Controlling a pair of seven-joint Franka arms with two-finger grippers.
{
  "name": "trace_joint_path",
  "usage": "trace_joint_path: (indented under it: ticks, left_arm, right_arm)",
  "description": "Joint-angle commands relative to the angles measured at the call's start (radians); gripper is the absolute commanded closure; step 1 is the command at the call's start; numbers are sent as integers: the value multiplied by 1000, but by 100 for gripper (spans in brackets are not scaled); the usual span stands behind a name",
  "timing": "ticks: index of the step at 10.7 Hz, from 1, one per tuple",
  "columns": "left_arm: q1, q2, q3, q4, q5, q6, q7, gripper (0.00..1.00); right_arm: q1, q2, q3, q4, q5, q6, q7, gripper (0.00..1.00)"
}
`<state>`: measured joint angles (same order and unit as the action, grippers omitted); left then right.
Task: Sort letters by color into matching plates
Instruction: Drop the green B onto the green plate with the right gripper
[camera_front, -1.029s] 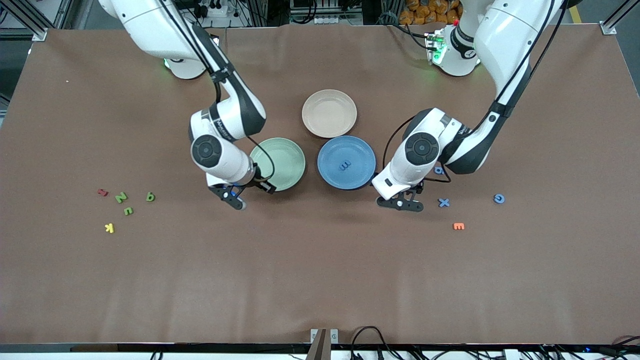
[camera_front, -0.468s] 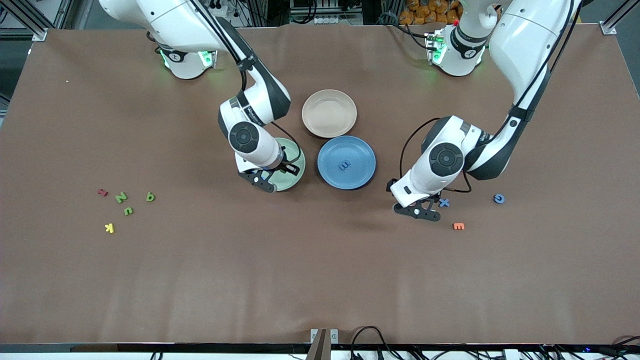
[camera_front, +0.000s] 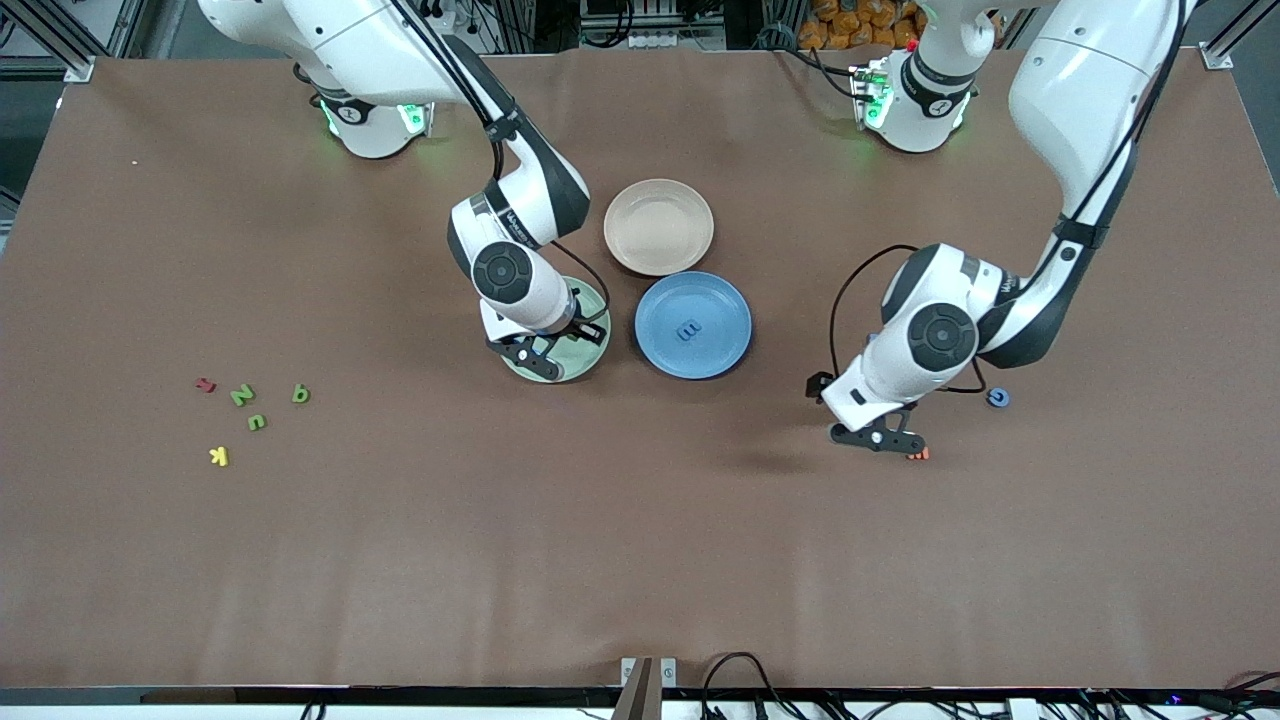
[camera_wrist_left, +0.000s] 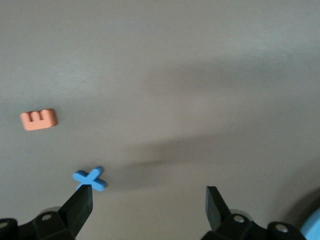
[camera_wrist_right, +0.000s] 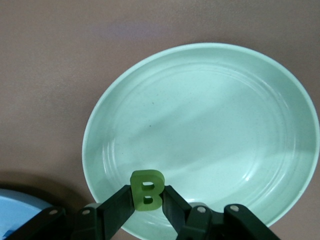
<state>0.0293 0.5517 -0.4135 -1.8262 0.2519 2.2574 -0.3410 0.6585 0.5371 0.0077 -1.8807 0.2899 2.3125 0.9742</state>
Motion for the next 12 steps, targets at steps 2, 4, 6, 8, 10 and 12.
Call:
trace_joint_path:
  ticks: [2, 4, 6, 8, 10, 12]
  left_arm:
    - [75, -21, -18, -41, -38, 14, -10, 0]
    - [83, -27, -16, -51, -43, 21, -48, 0]
    - [101, -39, -15, -77, -39, 57, -58, 0]
    - [115, -49, -11, -126, -28, 146, -58, 0]
    - [116, -65, -8, -175, -25, 211, -59, 0]
    - [135, -65, -7, -205, 51, 253, -61, 0]
  right_arm:
    - [-22, 0, -3, -3, 11, 1, -22, 42]
    - [-23, 0, -5, -1, 6, 1, -23, 20]
    - [-23, -2, -6, -1, 0, 1, -31, 0]
    - [-30, -8, -14, -1, -2, -1, -80, 0]
    - [-97, -19, -14, -1, -6, -1, -153, 0]
    - [-189, -38, -11, -1, -59, -2, -245, 0]
